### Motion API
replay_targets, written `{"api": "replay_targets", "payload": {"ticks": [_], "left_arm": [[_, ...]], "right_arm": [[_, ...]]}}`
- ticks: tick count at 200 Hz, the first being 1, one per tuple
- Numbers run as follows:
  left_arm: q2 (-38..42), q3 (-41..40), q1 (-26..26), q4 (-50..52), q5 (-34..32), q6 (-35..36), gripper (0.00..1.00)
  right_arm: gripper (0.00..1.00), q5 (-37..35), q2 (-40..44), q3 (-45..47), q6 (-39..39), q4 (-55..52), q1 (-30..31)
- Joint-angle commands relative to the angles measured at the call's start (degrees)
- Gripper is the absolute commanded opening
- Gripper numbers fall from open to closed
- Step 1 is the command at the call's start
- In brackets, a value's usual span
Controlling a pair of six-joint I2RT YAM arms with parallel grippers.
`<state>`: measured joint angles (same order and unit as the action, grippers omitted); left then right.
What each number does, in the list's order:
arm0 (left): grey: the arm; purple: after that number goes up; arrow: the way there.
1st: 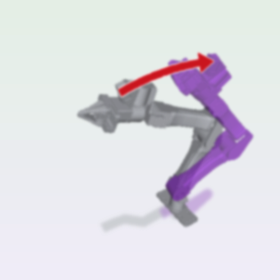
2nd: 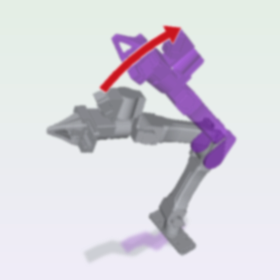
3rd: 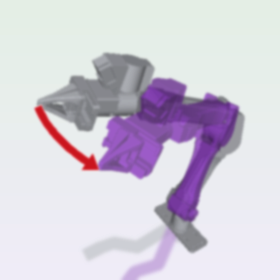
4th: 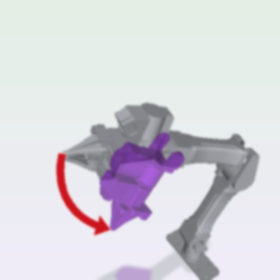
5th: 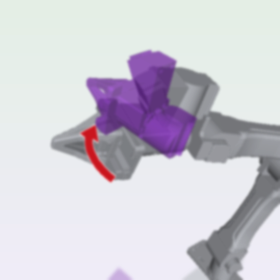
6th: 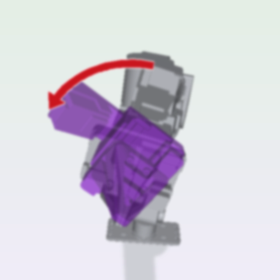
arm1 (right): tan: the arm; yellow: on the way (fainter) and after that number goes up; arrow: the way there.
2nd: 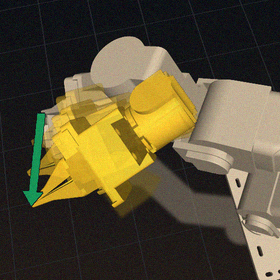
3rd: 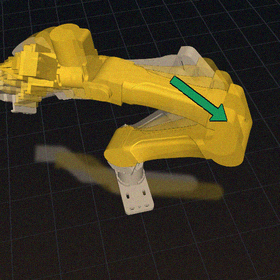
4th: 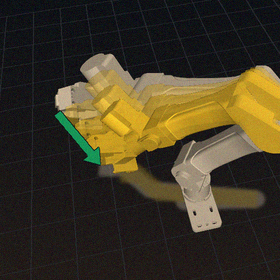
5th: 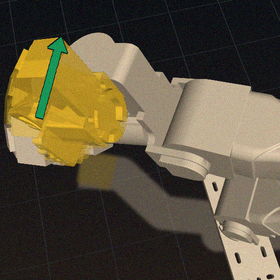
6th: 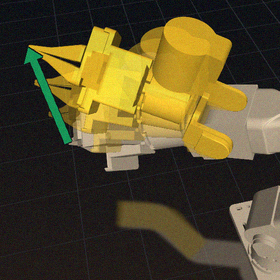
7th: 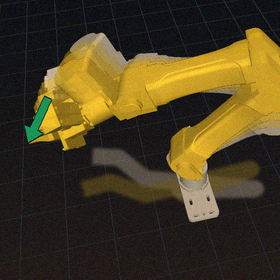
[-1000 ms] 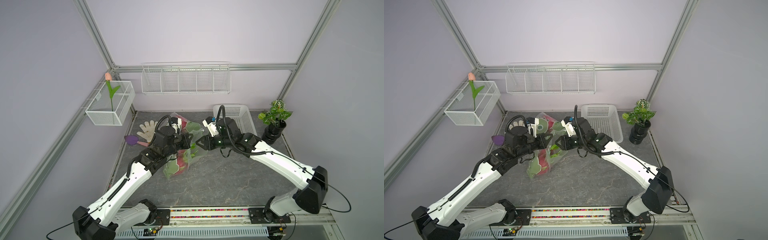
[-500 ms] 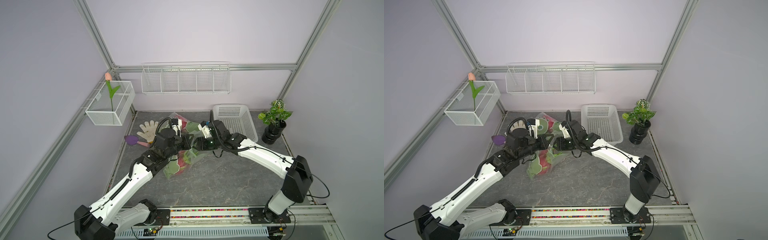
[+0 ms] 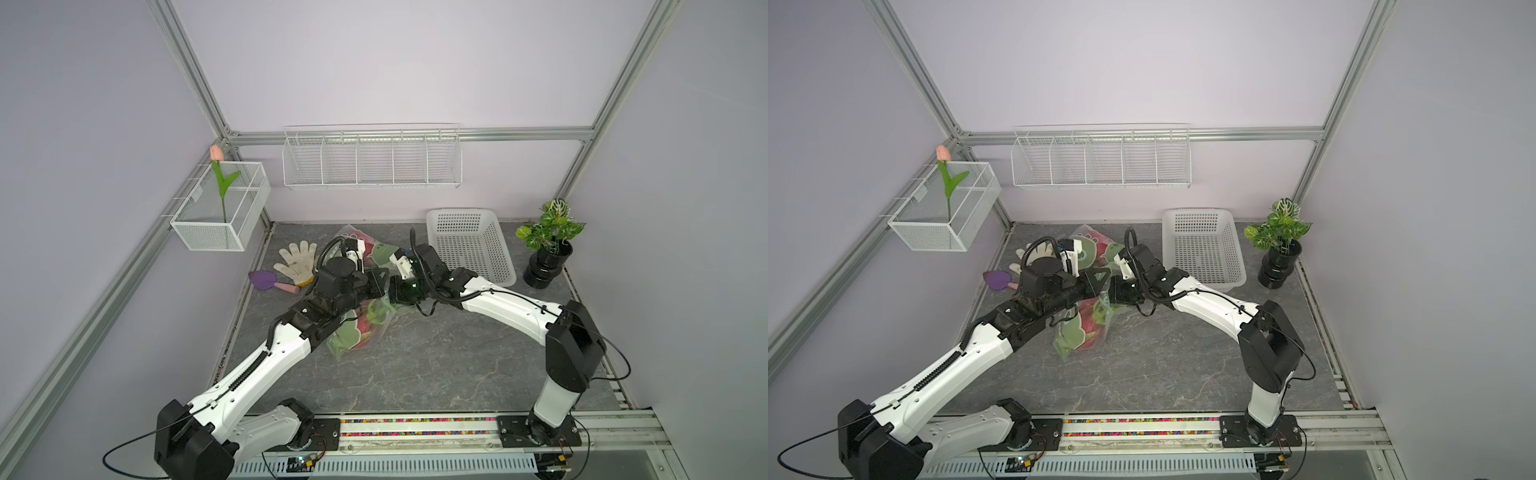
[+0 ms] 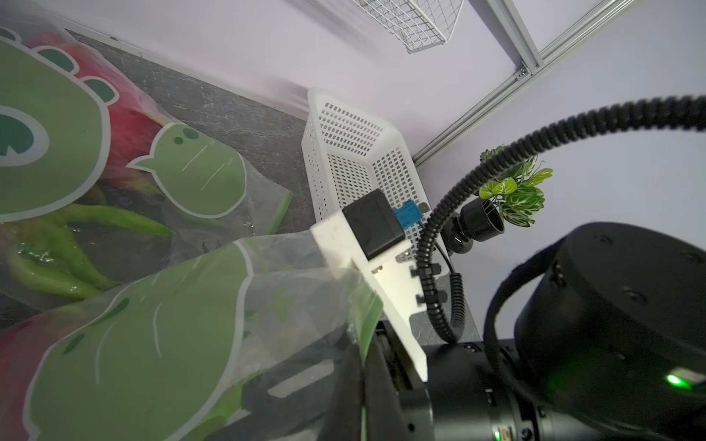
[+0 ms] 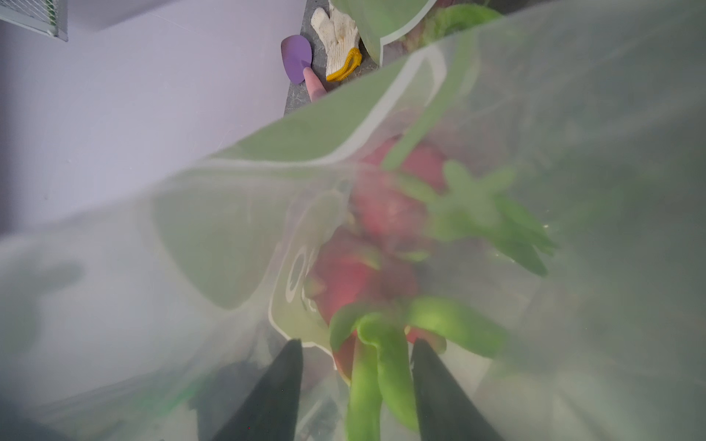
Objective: Open the zip-top bag and take out the dragon fruit
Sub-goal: Pick up the dragon fruit from the zipper food storage bag.
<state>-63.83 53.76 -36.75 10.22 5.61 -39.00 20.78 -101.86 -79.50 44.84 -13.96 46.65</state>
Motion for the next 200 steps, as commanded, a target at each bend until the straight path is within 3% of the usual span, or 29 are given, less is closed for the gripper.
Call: {"api": "replay_targets", "payload": {"ticks": [1,118,200], "left_arm": [[-0.56,-1.02,-0.01,-1.75,-0.07,-1.34,0.00],[-1.99,-1.20,0.02,-3.22,0.46,-2.40,0.00],[-3.62,-1.15,0.07,-4.58,0.85,-3.59,0.00]], "right_arm": [[0.50,1.11,-1.18,-0.79,2.38,2.46,0.22],[0.42,1.22,-4.28,-1.00,3.58,4.80,0.22],[0.42,2.25,-6.46,-1.76,4.83,6.72,0.34]]}}
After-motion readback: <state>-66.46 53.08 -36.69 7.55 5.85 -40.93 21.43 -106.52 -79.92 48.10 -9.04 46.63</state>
